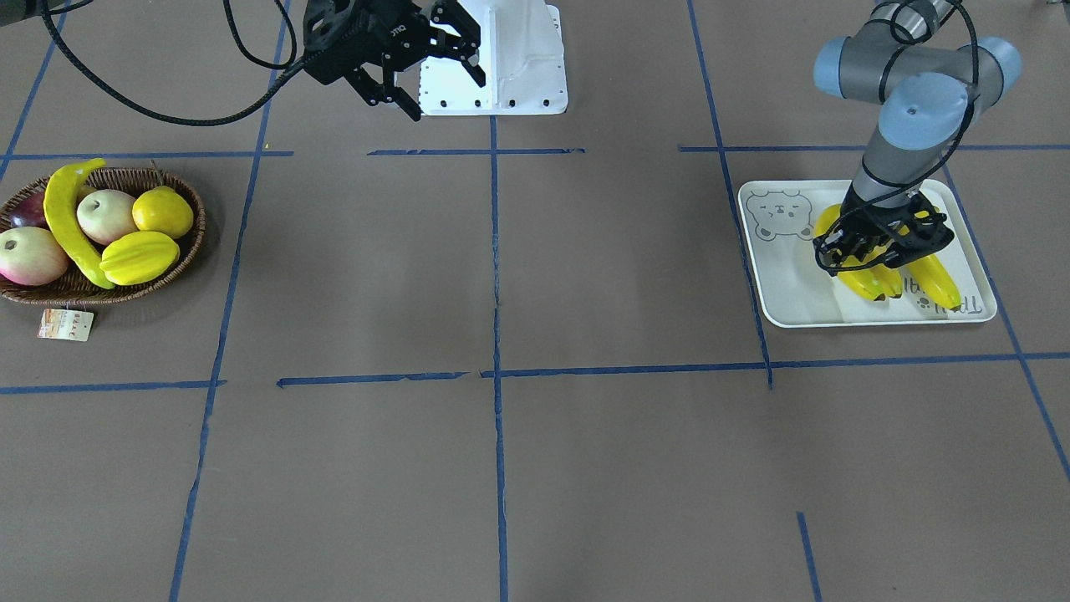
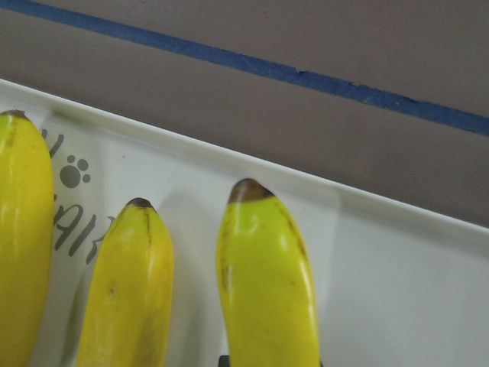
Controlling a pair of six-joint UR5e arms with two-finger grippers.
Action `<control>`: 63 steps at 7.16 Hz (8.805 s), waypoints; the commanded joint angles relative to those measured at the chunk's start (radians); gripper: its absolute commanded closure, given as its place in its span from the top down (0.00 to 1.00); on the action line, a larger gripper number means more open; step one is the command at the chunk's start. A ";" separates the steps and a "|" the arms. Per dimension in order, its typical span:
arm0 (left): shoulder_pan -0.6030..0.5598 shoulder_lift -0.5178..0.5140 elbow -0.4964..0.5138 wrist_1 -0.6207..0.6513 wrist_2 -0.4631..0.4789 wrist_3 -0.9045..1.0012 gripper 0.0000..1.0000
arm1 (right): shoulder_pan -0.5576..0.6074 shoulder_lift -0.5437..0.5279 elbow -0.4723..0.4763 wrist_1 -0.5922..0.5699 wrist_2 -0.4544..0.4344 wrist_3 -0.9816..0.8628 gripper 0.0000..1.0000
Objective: Transfer all bananas from basket to plate
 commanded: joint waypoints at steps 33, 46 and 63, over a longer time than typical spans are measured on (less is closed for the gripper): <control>-0.024 -0.199 -0.163 0.012 -0.220 -0.206 1.00 | 0.450 -0.866 -0.316 0.446 0.393 -0.425 0.00; 0.030 -0.424 -0.149 -0.010 -0.226 -0.522 1.00 | 0.048 -0.126 -0.086 0.005 -0.146 -0.059 0.00; 0.180 -0.576 -0.030 -0.272 -0.157 -0.682 0.03 | -0.217 0.135 -0.033 -0.287 -0.454 0.023 0.10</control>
